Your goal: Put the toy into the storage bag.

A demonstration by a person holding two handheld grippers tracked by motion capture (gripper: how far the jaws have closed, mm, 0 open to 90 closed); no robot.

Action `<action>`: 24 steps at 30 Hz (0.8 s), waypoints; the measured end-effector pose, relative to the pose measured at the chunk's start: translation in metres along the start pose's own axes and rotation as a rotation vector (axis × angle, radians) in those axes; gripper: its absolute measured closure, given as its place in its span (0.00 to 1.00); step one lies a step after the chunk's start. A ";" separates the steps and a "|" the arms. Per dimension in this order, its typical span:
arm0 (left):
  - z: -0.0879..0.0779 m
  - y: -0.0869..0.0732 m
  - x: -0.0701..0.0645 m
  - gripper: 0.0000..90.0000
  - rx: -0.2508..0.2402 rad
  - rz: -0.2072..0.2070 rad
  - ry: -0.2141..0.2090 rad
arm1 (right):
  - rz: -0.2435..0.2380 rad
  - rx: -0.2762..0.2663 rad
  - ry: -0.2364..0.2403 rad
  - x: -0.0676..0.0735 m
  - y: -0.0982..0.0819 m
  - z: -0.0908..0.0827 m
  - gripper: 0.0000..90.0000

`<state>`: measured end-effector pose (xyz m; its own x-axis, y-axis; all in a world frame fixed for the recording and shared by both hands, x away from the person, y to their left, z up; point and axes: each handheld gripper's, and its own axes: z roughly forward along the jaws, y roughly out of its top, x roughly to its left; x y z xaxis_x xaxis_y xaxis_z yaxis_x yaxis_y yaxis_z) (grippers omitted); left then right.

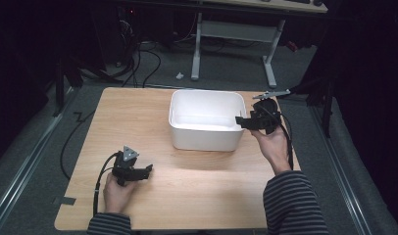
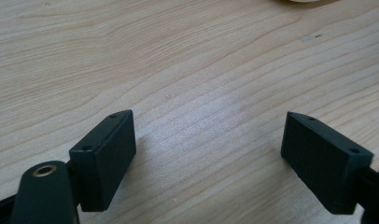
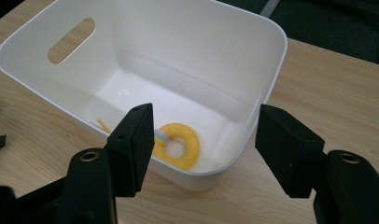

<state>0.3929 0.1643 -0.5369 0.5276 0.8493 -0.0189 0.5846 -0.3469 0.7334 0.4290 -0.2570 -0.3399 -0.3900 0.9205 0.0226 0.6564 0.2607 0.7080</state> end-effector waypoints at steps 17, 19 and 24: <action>0.000 0.000 0.000 0.20 0.000 0.000 0.000 | 0.034 -0.071 -0.017 -0.021 -0.025 -0.030 0.40; 0.000 0.000 0.000 0.20 0.000 0.000 0.000 | 0.037 -0.082 -0.014 -0.023 -0.028 -0.033 0.40; 0.001 0.001 0.000 0.21 0.000 0.000 0.002 | 0.035 -0.090 -0.035 -0.026 -0.034 -0.041 0.40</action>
<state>0.3938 0.1642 -0.5369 0.5267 0.8499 -0.0173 0.5844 -0.3473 0.7334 0.3903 -0.3013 -0.3358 -0.3443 0.9386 0.0245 0.6079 0.2029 0.7677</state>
